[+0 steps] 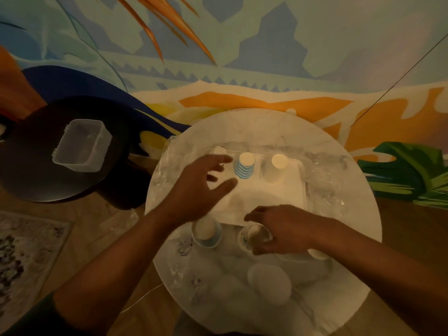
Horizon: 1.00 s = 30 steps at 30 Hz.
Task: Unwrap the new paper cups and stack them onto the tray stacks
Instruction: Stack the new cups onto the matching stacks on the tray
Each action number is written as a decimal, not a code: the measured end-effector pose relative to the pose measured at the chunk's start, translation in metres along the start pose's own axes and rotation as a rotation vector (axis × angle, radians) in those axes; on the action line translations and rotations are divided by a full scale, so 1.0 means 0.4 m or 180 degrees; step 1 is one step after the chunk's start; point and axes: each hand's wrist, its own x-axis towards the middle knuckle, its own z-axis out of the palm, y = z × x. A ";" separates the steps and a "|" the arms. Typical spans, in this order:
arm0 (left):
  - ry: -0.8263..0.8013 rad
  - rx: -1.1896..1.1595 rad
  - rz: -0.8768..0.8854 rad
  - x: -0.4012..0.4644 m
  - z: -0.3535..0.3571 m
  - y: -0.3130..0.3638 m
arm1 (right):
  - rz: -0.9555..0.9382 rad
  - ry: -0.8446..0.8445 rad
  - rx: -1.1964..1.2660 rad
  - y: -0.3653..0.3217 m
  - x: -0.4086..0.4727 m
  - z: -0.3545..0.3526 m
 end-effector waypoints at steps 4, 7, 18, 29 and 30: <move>-0.0080 -0.0179 0.0083 -0.119 0.046 0.059 | 0.0057 -0.0208 -0.0202 -0.003 -0.004 0.056; -0.0022 -0.0261 0.0060 -0.180 0.091 0.055 | 0.0161 -0.0085 -0.0272 -0.002 -0.013 0.066; -0.0474 -0.0412 -0.0873 -0.287 0.294 -0.040 | 0.0085 0.0696 0.0297 0.008 -0.134 -0.017; -0.0340 -0.0093 -0.0876 -0.170 0.442 -0.113 | 0.0519 0.1265 0.0531 0.053 -0.216 -0.062; -0.0314 -0.0085 -0.0864 -0.171 0.442 -0.112 | 0.0542 0.1290 0.0586 0.059 -0.218 -0.059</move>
